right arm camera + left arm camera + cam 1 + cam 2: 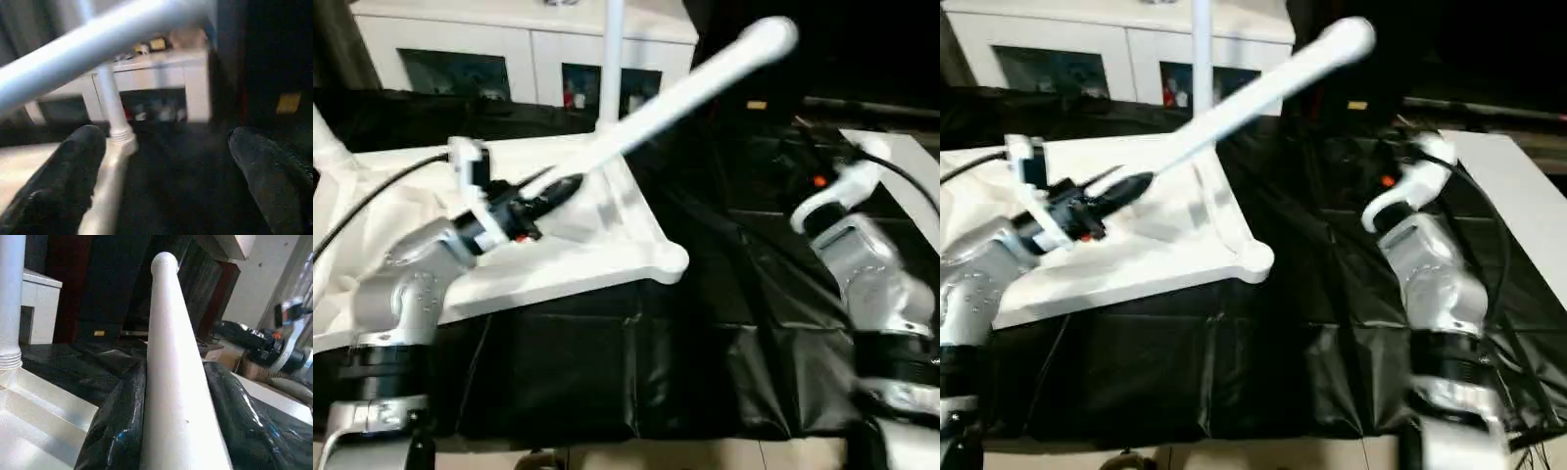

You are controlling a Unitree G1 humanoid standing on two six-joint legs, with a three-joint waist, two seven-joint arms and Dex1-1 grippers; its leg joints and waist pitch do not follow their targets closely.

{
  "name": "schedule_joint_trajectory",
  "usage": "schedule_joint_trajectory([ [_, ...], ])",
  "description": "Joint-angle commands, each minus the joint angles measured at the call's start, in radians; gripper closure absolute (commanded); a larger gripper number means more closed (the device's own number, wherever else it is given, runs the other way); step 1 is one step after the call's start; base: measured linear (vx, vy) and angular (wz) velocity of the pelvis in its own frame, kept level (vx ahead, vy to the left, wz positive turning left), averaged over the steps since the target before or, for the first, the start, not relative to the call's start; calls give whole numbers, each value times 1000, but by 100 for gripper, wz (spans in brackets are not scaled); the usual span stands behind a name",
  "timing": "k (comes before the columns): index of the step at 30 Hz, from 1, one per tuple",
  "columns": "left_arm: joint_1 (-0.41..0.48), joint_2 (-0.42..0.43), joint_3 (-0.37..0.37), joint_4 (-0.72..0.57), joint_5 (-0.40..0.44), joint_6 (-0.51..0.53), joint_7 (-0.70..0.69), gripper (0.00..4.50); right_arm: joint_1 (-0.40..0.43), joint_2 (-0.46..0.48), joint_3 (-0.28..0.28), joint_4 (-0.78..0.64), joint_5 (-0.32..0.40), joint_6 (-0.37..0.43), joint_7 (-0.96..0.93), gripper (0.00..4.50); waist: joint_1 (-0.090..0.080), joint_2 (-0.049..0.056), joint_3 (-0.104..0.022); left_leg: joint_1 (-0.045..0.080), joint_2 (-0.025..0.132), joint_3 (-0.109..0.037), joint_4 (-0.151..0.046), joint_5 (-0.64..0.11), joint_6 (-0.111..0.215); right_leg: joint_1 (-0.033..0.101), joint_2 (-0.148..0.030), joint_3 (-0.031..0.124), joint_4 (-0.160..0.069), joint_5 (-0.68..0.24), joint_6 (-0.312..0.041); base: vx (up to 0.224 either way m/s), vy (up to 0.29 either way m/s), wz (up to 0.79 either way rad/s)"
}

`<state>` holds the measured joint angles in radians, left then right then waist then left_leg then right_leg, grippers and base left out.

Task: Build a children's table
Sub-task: Insert table leg to table base

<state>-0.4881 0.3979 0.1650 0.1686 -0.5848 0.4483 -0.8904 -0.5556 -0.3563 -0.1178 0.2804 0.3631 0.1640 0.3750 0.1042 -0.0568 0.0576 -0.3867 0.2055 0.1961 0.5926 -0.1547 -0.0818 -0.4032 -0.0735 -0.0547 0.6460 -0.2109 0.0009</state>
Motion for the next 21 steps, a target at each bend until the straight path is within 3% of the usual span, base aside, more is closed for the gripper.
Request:
schedule_joint_trajectory([
  [1, -32, 24, -23, -7, 21, 6, -24, 309, -19, -65, 95, -1, -196, -180, 16, 0, 2, 5, -68, 22, 19, -11, -61, -187, -53, 47, -56, 43, -83, -174, -117, 0, 0, 0],
  [2, -32, 29, -28, -7, 26, 7, -29, 309, -23, -85, 120, 3, -244, -222, 15, 0, 1, 5, -68, 23, 19, -10, -61, -186, -52, 46, -55, 43, -85, -176, -116, 0, 0, 0],
  [4, -32, 40, -39, -14, 30, 17, -35, 309, -41, -172, 231, 36, -429, -349, -9, 0, -2, 2, -67, 22, 18, -9, -58, -183, -43, 47, -51, 43, -82, -156, -126, 0, 0, 0],
  [6, -28, 57, -57, -34, 30, 34, -53, 309, -70, -239, 324, 97, -576, -406, -69, 0, -5, 0, -67, 22, 15, -7, -56, -179, -38, 47, -49, 43, -79, -145, -136, 0, 0, 0],
  [7, -27, 60, -61, -39, 30, 38, -57, 309, -75, -247, 335, 109, -594, -413, -76, 0, -6, 2, -66, 24, 15, -8, -55, -187, -35, 45, -48, 43, -78, -150, -139, 0, 0, 0],
  [8, -25, 66, -67, -45, 32, 43, -62, 309, -88, -264, 363, 136, -644, -429, -97, 0, -7, -5, -67, 25, 15, -6, -55, -194, -29, 45, -48, 45, -79, -151, -138, 0, 0, 0],
  [11, -21, 84, -82, -60, 39, 51, -75, 309, -113, -286, 395, 188, -723, -469, -128, 0, -9, -3, -69, 23, 15, -7, -53, -189, -21, 47, -46, 44, -74, -113, -146, 0, 0, 0],
  [12, -19, 105, -94, -70, 49, 58, -86, 309, -139, -302, 415, 231, -798, -504, -175, 0, -10, -12, -68, 21, 16, -8, -52, -180, -17, 48, -45, 44, -71, -93, -149, 0, 0, 0],
  [14, -19, 120, -103, -74, 58, 61, -95, 309, -165, -313, 435, 276, -857, -531, -219, 0, -13, -9, -68, 21, 15, -7, -49, -185, -17, 47, -45, 45, -69, -99, -146, 0, 0, 0],
  [21, -14, 165, -124, -111, 52, 88, -145, 309, -223, -322, 497, 402, -948, -552, -301, 0, -22, -9, -67, 22, 15, -5, -46, -194, -22, 46, -41, 47, -64, -70, -158, 0, 0, 0],
])
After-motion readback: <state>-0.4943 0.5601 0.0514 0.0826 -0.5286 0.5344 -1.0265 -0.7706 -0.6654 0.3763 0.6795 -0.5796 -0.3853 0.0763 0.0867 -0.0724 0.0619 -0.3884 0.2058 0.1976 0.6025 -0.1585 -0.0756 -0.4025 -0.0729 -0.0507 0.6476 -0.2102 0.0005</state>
